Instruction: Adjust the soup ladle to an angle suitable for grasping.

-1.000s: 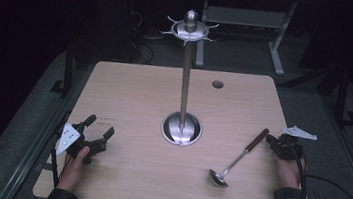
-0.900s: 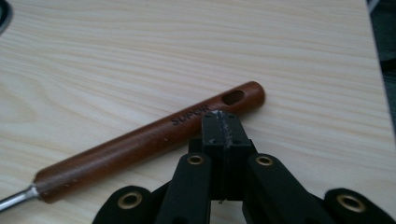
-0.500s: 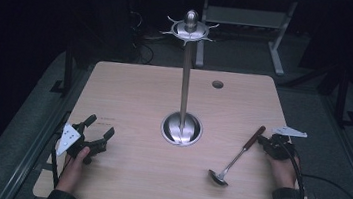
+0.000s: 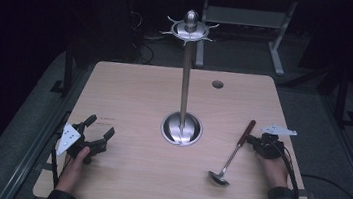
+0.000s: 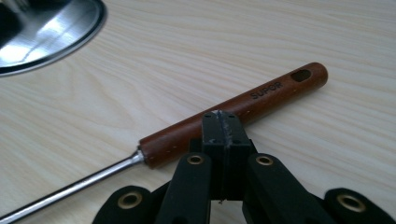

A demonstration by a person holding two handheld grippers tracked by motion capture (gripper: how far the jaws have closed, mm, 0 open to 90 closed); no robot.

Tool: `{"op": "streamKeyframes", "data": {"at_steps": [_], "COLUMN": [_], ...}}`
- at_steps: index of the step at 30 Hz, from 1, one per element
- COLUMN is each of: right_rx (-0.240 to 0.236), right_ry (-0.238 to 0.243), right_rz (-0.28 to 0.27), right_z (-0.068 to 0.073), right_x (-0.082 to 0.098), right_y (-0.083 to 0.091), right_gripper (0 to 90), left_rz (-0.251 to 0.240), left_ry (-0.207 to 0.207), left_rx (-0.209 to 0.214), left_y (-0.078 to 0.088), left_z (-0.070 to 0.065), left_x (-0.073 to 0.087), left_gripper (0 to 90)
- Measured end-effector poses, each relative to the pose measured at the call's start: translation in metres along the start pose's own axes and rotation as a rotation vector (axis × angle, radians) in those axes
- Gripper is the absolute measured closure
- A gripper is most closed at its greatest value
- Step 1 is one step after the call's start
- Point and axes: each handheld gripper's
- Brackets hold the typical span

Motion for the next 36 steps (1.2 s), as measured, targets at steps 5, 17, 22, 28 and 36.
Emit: {"op": "streamKeyframes", "data": {"at_steps": [5, 17, 22, 28, 36], "right_rx": [-0.029, -0.101, -0.12, -0.138, -0.161], "right_ry": [0.01, 0.022, 0.023, 0.026, 0.034], "right_rz": [-0.006, -0.03, -0.025, 0.003, 0.011], "right_z": [0.007, 0.021, 0.025, 0.031, 0.04], "right_x": [-0.002, -0.005, -0.005, -0.008, -0.013], "right_y": [-0.004, -0.011, -0.015, -0.022, -0.034], "right_gripper": [89.7, 89.8, 89.7, 89.8, 89.8], "left_rz": [-0.001, 0.0, 0.0, 0.0, -0.004], "left_ry": [0.0, 0.0, 0.0, -0.001, 0.005], "left_rx": [0.001, 0.001, 0.001, 0.0, -0.001], "left_y": [0.0, 0.0, 0.0, 0.0, 0.0], "left_z": [0.0, 0.0, 0.0, 0.0, 0.0], "left_x": [0.0, 0.0, 0.0, 0.0, 0.0], "left_gripper": [14.3, 14.3, 14.4, 14.3, 14.3]}}
Point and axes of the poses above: each handheld gripper's, and its own axes: y roughly backward along the jaws, x roughly out of its underside, z roughly to its left, and after that the axes turned 13 degrees about -z, right-handed
